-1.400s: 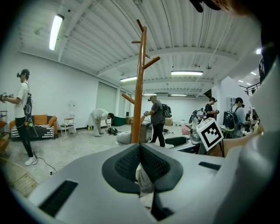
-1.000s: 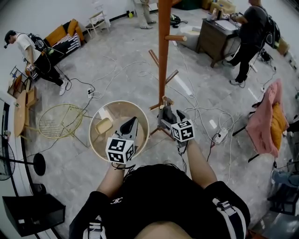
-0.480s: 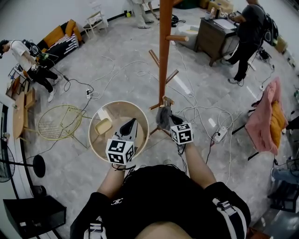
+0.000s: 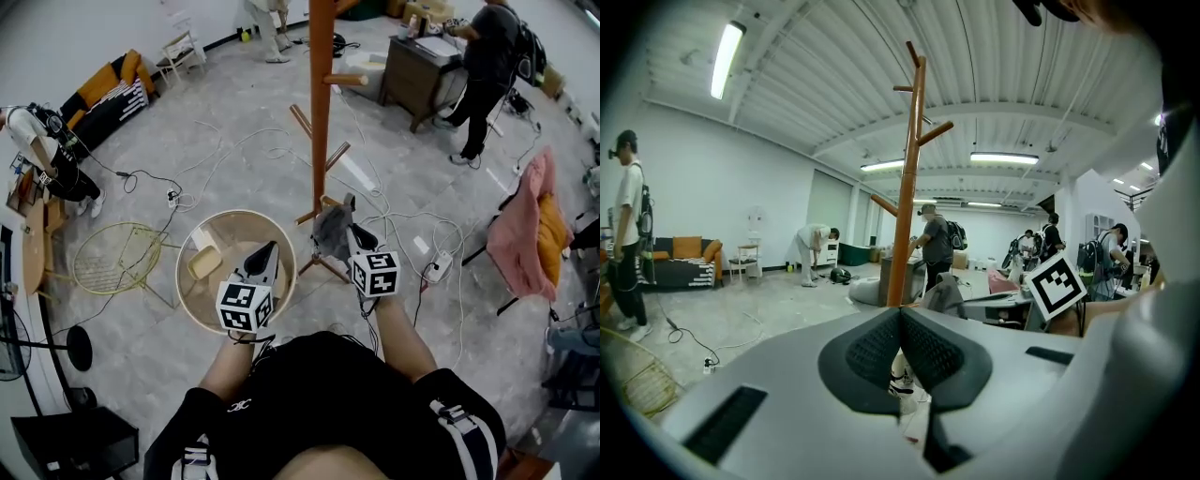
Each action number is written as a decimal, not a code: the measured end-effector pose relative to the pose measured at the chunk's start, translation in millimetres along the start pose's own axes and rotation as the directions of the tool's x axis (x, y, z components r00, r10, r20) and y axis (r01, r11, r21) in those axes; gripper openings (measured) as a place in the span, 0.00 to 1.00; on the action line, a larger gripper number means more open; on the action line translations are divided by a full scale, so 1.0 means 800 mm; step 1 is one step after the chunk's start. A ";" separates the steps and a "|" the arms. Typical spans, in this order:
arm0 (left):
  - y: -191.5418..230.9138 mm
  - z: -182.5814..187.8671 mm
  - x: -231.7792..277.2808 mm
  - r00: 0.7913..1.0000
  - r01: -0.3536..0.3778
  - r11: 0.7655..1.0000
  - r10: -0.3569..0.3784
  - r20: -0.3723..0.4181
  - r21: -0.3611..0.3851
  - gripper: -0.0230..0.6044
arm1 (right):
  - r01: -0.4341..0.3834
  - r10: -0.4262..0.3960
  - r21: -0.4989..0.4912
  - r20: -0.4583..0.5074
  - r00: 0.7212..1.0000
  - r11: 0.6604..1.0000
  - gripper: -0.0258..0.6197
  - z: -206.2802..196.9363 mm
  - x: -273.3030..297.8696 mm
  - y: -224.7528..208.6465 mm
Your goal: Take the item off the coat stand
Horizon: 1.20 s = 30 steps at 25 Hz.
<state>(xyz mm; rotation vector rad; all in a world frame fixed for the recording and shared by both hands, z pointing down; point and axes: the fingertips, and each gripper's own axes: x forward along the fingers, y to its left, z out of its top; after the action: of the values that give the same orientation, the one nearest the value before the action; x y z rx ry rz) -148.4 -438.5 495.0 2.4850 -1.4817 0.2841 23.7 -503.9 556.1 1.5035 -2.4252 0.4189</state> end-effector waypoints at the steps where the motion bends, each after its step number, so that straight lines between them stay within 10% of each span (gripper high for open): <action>1: -0.001 -0.001 0.002 1.000 0.008 1.000 -0.008 0.001 0.000 0.06 | 0.010 -0.010 0.000 0.016 1.000 1.000 0.10 0.008 -0.005 -0.001; 16: -0.049 0.015 0.041 0.990 0.138 0.990 -0.138 0.003 0.043 0.06 | 0.214 -0.226 0.075 0.279 0.933 0.974 0.10 0.107 -0.146 -0.056; 30: -0.106 0.028 0.065 0.971 0.239 0.967 -0.239 -0.007 0.087 0.06 | 0.285 -0.308 0.124 0.248 0.919 0.950 0.10 0.069 -0.188 -0.082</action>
<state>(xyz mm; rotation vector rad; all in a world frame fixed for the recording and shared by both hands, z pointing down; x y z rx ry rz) -47.8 -449.8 479.9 2.7015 -1.1764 0.3054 143.8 -428.0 457.6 2.0456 -2.3302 0.2751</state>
